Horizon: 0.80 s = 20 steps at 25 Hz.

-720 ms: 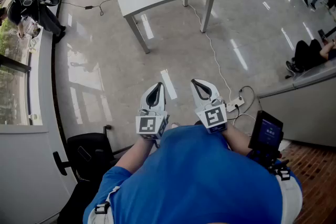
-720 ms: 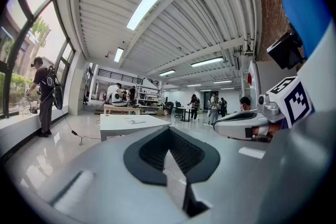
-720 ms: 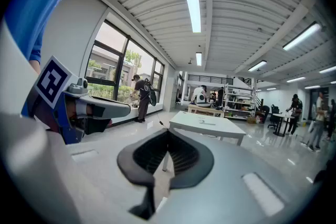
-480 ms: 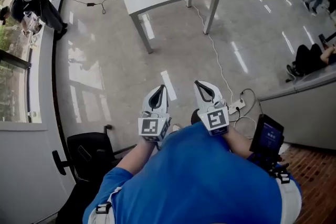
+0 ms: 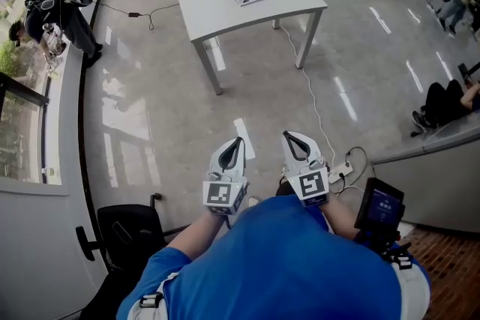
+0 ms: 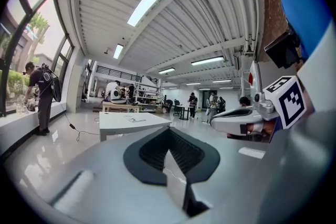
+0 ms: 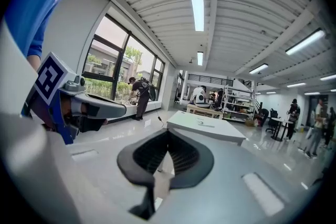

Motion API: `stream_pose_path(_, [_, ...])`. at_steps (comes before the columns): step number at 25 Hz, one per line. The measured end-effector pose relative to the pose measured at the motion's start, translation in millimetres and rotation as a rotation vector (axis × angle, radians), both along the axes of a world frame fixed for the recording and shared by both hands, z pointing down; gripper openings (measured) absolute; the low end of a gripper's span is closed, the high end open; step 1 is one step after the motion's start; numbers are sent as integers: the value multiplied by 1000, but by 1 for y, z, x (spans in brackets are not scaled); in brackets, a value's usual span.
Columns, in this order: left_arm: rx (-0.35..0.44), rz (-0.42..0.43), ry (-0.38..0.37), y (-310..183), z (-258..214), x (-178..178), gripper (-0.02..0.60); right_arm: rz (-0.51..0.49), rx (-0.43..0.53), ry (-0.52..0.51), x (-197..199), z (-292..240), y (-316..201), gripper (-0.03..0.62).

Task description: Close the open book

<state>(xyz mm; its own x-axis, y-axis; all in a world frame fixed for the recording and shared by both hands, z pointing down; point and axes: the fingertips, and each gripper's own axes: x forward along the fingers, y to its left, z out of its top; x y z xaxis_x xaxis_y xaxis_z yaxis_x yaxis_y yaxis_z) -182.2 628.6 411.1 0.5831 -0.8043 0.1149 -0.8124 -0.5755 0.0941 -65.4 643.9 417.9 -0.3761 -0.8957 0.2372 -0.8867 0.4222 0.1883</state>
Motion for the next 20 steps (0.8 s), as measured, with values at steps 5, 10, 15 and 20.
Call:
stream_pose_path(5, [11,-53,-18,-50,-5,18,6,-32,38,-15,19,-5,-49,3])
stream_pose_path(10, [16,-54,-13,-98,-14,56,6,-49,46,-33,51,-11,-96,3])
stream_pose_path(15, [39,-53,-25,-147,-24,102,6,-78,68,-39,90,-24,-146,3])
stream_pose_path(20, [61,-46,-34,-186,-26,143,6,-108,96,-46,124,-31,-185,3])
